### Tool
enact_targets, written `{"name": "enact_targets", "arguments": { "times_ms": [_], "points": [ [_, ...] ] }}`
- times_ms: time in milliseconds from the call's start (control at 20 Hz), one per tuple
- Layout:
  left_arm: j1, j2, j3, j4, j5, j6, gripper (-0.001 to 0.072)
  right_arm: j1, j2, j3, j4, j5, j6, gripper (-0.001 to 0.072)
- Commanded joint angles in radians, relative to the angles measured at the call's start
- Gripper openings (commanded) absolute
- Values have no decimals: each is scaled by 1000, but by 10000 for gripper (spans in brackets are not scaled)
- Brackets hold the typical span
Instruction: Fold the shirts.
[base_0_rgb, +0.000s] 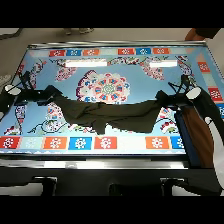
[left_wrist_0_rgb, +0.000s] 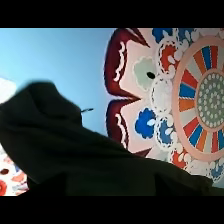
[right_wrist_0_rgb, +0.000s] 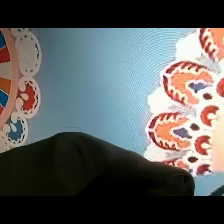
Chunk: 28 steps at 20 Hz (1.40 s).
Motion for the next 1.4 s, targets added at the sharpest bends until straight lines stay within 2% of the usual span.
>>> {"name": "enact_targets", "arguments": {
  "times_ms": [0,100,200,400,500,650,700,750,800,850,900,1000,1100,1250,1350],
  "points": [
    [75,-32,68,31,-235,0,540,1,-18,0,6,90,-74,43],
    [112,-9,55,115,-388,0,523,1,-18,0,-28,179,-76,43],
    [103,28,-37,142,-438,27,535,1,-18,0,-58,225,-75,43],
    [13,49,-274,35,-291,56,535,1,-18,0,-79,259,-75,43],
    [-36,30,-323,-45,-204,56,534,1,-18,0,-78,269,-74,43],
    [-109,-9,-323,-59,-106,53,520,1,-18,0,-79,268,-74,43],
    [-125,-15,-319,-59,-80,52,464,1,-18,0,-78,267,-74,43],
    [-138,-18,-313,-59,-55,44,351,1,-18,0,-78,268,-74,43],
    [-143,-18,-306,-59,-39,24,272,1,-18,0,-78,268,-75,43],
    [-143,-18,-292,-60,-40,18,130,1,-15,0,-78,269,-75,43],
    [-142,-15,-268,-59,-62,36,36,1,-3,0,-78,268,-75,43],
    [-141,24,-179,-54,-127,118,34,1,44,17,-83,260,-76,43],
    [-140,140,-38,-18,-135,180,34,1,122,82,-111,239,-83,42],
    [-104,350,272,47,-118,183,35,1,284,273,-185,164,-107,42],
    [-43,476,512,67,-103,138,34,1,416,422,-252,81,-108,43]
  ]
}}
